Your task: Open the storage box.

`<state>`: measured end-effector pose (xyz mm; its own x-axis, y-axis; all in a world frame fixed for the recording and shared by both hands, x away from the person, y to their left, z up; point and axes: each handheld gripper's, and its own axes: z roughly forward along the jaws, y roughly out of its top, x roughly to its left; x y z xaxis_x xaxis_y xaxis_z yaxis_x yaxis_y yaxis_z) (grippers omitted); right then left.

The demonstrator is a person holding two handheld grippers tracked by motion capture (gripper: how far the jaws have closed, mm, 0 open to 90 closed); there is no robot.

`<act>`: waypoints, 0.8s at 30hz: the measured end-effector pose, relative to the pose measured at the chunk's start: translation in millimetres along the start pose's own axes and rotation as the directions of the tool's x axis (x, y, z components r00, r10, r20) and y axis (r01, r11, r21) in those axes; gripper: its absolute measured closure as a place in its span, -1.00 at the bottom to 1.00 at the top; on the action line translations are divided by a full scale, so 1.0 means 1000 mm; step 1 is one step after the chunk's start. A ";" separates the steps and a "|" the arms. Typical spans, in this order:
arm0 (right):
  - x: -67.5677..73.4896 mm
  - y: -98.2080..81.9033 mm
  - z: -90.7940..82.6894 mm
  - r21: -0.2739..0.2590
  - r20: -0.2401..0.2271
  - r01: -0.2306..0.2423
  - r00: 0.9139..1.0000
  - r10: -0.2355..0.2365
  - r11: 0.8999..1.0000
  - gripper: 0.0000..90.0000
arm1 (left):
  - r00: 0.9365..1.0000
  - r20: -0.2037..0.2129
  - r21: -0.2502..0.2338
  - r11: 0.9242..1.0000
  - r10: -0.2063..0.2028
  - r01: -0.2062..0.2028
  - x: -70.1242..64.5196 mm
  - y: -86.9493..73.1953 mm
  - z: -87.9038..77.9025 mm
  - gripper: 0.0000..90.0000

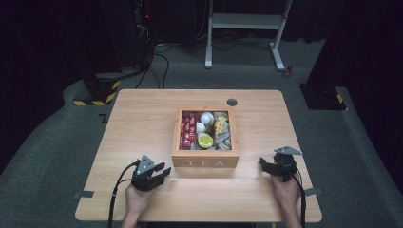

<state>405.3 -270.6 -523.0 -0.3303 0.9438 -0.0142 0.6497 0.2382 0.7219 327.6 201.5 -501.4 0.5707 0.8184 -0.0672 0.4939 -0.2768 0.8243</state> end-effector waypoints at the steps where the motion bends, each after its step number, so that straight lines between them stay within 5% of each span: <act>1: 0.000 0.000 0.000 0.000 0.000 0.000 1.000 0.000 1.000 -0.43 | 1.000 0.003 -0.001 1.000 0.002 -0.002 -0.001 0.001 0.000 0.47; 24: 0.000 0.000 0.000 0.000 -0.002 0.003 1.000 -0.003 1.000 -0.44 | 0.999 0.035 -0.029 0.999 0.015 -0.014 -0.010 0.012 0.010 0.84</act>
<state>405.3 -270.5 -523.0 -0.3333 0.9427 -0.0151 0.6489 0.2410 0.7217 334.4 184.4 -496.6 0.6010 0.7957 -0.0745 0.4663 -0.2734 0.8413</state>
